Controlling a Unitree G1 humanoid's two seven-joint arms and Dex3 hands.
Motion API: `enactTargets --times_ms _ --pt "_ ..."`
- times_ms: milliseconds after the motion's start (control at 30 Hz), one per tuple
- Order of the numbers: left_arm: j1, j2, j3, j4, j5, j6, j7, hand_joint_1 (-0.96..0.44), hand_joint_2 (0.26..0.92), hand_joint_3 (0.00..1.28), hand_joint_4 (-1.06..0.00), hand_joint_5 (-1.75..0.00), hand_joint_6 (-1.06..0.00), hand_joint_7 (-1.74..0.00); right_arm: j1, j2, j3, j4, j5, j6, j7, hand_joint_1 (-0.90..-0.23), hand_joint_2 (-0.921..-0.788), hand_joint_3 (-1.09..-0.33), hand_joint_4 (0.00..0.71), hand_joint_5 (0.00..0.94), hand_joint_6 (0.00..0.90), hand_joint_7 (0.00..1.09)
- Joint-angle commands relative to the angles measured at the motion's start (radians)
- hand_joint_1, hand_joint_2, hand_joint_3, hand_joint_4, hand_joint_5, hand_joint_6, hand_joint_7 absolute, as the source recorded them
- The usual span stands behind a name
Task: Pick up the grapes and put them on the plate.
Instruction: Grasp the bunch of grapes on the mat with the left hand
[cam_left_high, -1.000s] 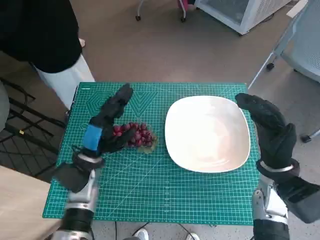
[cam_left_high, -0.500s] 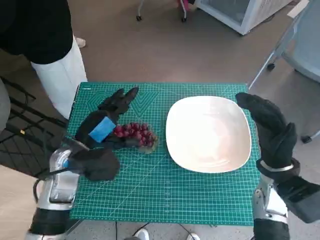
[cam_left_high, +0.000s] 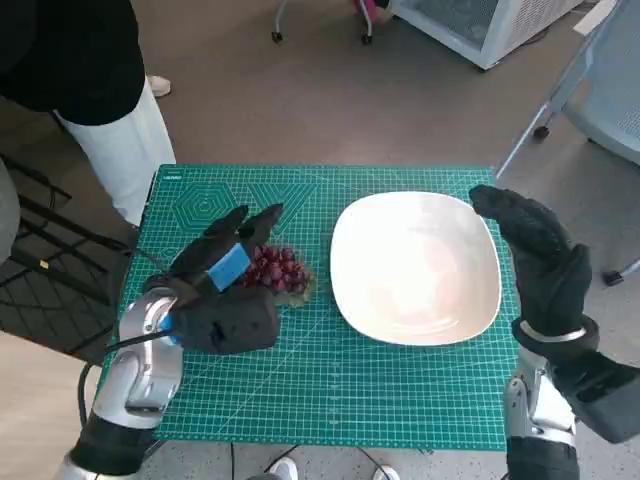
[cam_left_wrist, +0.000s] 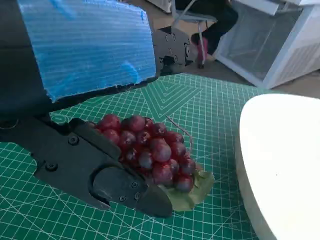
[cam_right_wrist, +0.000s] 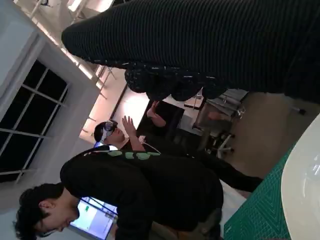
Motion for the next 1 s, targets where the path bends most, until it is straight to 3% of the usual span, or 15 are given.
enactTargets --times_ms 33,600,1000 --pt "-0.044 0.014 -0.031 0.042 0.013 0.033 -0.008 -0.54 0.703 0.0 0.0 0.0 -0.08 -0.01 0.024 -0.003 0.003 -0.006 -0.001 0.019 0.005 -0.563 -0.921 -0.683 0.197 0.002 0.0 0.37" --pt "-0.172 -0.001 -0.128 0.256 0.016 0.081 0.003 -0.52 0.702 0.0 0.0 0.0 -0.09 -0.01 0.027 -0.001 0.003 -0.007 -0.002 0.021 0.006 -0.553 -0.921 -0.691 0.197 0.002 -0.001 0.37" --pt "-0.316 -0.046 -0.197 0.57 0.004 0.049 0.052 -0.52 0.708 0.0 0.0 0.0 -0.09 -0.01 0.032 0.001 0.003 -0.008 0.002 0.021 0.01 -0.556 -0.921 -0.691 0.197 0.002 -0.001 0.37"
